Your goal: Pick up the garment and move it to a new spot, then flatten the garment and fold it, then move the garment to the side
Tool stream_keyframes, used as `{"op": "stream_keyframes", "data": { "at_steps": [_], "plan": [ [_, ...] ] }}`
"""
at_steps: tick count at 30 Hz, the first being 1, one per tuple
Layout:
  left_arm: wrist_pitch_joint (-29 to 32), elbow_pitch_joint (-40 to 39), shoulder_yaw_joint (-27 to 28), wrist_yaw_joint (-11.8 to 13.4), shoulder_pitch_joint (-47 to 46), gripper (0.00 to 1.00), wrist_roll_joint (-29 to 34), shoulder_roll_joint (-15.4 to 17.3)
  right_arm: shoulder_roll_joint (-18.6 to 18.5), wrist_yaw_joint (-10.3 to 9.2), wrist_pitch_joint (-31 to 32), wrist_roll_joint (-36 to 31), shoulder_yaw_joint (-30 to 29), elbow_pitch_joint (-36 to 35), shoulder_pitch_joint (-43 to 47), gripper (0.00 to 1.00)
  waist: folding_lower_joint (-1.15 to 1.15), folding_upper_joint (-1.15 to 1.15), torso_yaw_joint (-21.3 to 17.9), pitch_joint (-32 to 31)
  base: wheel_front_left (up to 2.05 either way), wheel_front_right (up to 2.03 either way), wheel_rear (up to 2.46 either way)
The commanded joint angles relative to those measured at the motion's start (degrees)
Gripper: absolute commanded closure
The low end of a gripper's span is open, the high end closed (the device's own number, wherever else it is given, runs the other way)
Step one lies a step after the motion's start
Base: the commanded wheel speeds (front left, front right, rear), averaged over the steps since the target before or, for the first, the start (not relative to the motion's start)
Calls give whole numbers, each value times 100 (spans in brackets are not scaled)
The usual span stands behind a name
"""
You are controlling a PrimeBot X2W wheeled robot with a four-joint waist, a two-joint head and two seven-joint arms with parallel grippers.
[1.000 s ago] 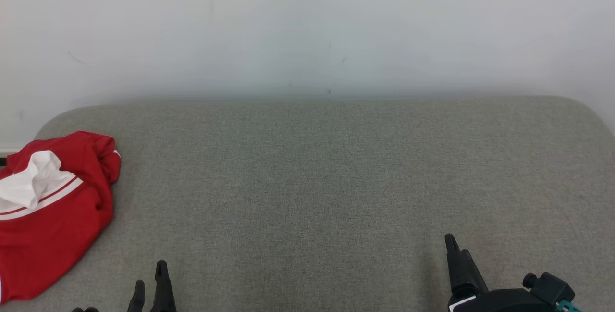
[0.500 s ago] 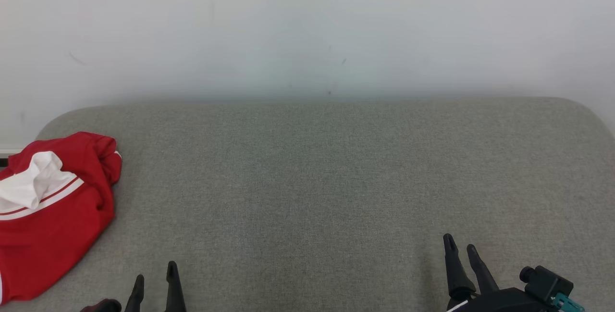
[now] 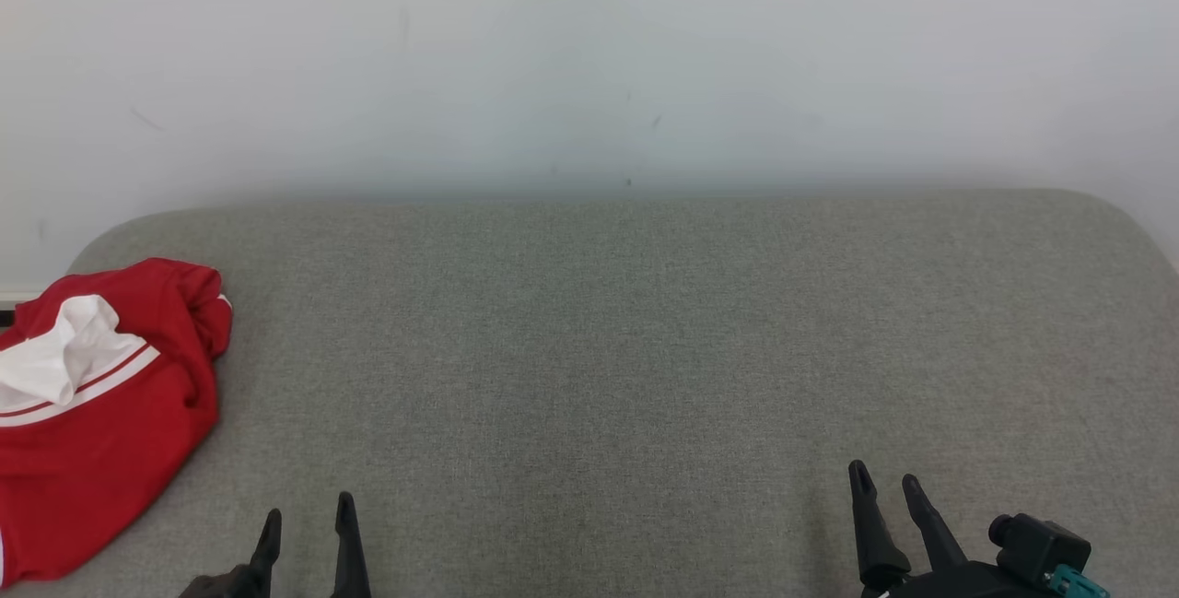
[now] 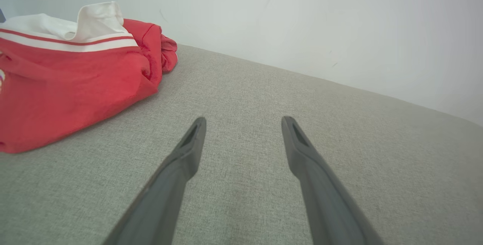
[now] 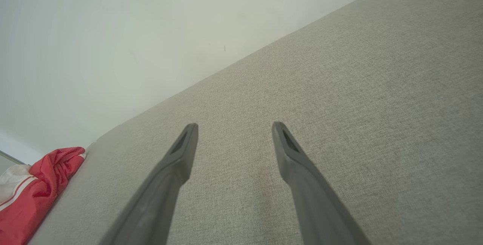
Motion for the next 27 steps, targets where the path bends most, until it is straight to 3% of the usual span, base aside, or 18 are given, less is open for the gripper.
{"op": "stream_keyframes", "data": {
  "at_steps": [1,13,27],
  "plan": [
    [-67,-98,-41,19,-54,0,204,55,1,-8,-30,-162,-4,-51,15,0,0,0,1,-6,0,0,0],
    [-218,34,-103,162,25,0,640,24,1,-9,-121,-763,-95,-11,64,0,0,0,-3,-49,0,0,0],
    [-368,255,-169,116,98,0,1008,-31,2,-10,-129,-1321,-27,-11,169,0,0,0,7,-129,0,0,0]
  ]
}}
